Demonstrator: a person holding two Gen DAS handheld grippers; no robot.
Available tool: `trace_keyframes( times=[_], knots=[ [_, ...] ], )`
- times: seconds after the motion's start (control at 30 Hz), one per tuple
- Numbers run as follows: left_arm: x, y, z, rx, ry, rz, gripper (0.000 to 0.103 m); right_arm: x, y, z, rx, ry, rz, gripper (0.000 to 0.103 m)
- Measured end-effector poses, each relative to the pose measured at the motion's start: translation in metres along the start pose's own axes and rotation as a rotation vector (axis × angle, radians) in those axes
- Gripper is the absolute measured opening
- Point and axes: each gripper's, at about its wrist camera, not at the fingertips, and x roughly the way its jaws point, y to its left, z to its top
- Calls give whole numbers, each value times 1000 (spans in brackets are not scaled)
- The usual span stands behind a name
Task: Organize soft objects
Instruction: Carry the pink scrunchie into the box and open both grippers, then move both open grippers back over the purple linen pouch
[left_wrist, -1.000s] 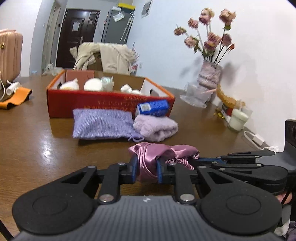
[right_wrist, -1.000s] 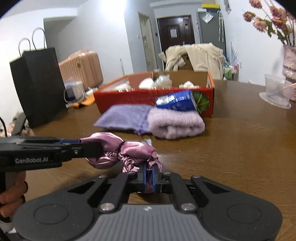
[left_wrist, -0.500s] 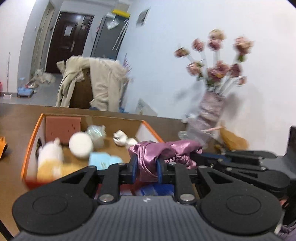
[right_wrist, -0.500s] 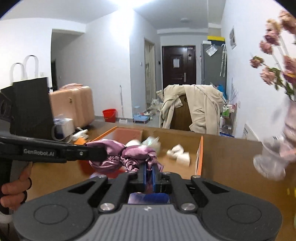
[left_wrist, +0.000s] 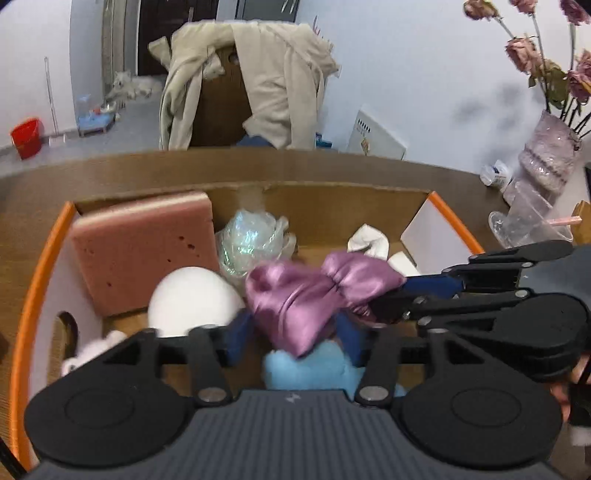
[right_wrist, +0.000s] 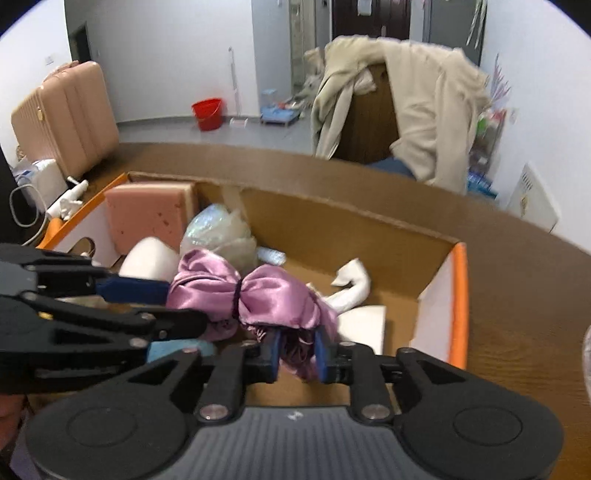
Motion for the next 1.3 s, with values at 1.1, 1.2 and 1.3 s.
trace_keyframes(
  times=[1.1, 1.2, 1.3],
  knots=[
    [-310, -46, -218, 174, -496, 178, 98, -296, 136, -219, -63, -524, -155, 76],
    [-325, -52, -257, 159, -519, 158, 102, -303, 154, -256, -73, -532, -158, 86],
    [-338, -53, -294, 122, -506, 122, 103, -307, 172, -300, -64, -566, -229, 87]
  ],
)
